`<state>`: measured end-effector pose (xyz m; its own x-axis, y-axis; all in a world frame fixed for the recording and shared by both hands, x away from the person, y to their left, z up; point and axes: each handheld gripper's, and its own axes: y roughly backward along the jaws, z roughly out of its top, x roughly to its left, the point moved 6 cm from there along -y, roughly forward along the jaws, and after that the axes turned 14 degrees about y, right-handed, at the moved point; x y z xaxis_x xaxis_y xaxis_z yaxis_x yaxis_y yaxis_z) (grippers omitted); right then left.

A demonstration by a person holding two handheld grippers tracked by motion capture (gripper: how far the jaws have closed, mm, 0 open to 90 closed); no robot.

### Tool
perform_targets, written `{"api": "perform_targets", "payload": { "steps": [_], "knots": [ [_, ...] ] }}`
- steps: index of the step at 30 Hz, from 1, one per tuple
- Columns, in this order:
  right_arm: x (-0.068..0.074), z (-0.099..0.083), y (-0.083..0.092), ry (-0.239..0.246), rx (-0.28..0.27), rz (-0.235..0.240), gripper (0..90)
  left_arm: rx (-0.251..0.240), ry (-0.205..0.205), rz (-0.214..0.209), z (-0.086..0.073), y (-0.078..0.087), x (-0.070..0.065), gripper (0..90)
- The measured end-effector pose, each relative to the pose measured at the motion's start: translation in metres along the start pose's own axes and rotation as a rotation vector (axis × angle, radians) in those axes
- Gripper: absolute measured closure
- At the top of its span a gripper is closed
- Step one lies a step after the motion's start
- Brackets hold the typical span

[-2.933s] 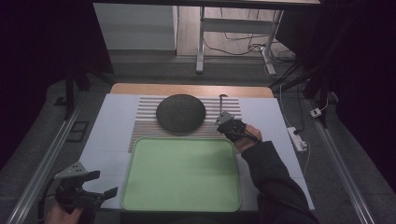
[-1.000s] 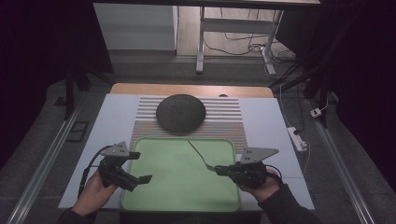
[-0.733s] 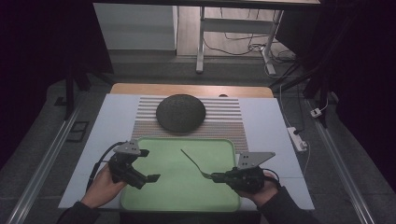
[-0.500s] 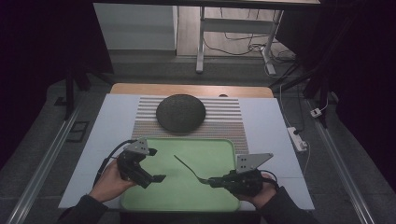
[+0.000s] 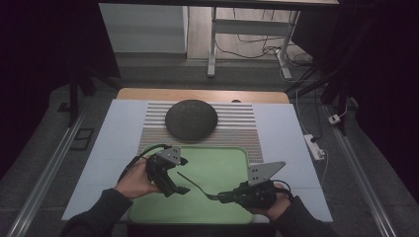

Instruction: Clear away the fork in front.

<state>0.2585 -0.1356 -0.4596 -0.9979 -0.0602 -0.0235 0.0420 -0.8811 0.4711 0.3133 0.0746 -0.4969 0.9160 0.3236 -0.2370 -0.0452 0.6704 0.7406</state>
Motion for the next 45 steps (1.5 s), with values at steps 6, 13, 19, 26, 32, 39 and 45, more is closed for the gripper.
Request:
{"api": "perform_targets", "payload": {
  "steps": [6, 13, 19, 26, 32, 39, 45],
  "knots": [
    [0.002, 0.002, 0.000, -0.003, -0.007, 0.041, 89.8, 0.038, -0.084, -0.026, -0.002, -0.005, -0.007, 21.1],
    [0.003, 0.002, -0.003, -0.006, -0.004, 0.090, 89.8, 0.062, -0.164, -0.068, -0.007, -0.003, -0.015, 45.1],
    [0.004, 0.002, -0.005, -0.013, 0.002, 0.120, 89.8, 0.108, -0.227, -0.094, -0.011, -0.006, -0.020, 62.0],
    [0.005, 0.001, -0.007, -0.024, 0.004, 0.154, 89.8, 0.144, -0.295, -0.095, -0.015, -0.010, -0.025, 73.2],
    [0.005, -0.002, -0.009, -0.046, 0.012, 0.195, 89.7, 0.161, -0.403, -0.084, -0.019, -0.014, -0.030, 81.4],
    [0.004, -0.005, -0.009, -0.055, 0.021, 0.210, 87.8, 0.183, -0.487, -0.107, -0.023, -0.016, -0.035, 85.8],
    [-0.001, -0.008, -0.009, -0.051, 0.038, 0.152, 74.1, 0.193, -0.436, -0.101, -0.023, -0.014, -0.031, 86.3]
  ]
}}
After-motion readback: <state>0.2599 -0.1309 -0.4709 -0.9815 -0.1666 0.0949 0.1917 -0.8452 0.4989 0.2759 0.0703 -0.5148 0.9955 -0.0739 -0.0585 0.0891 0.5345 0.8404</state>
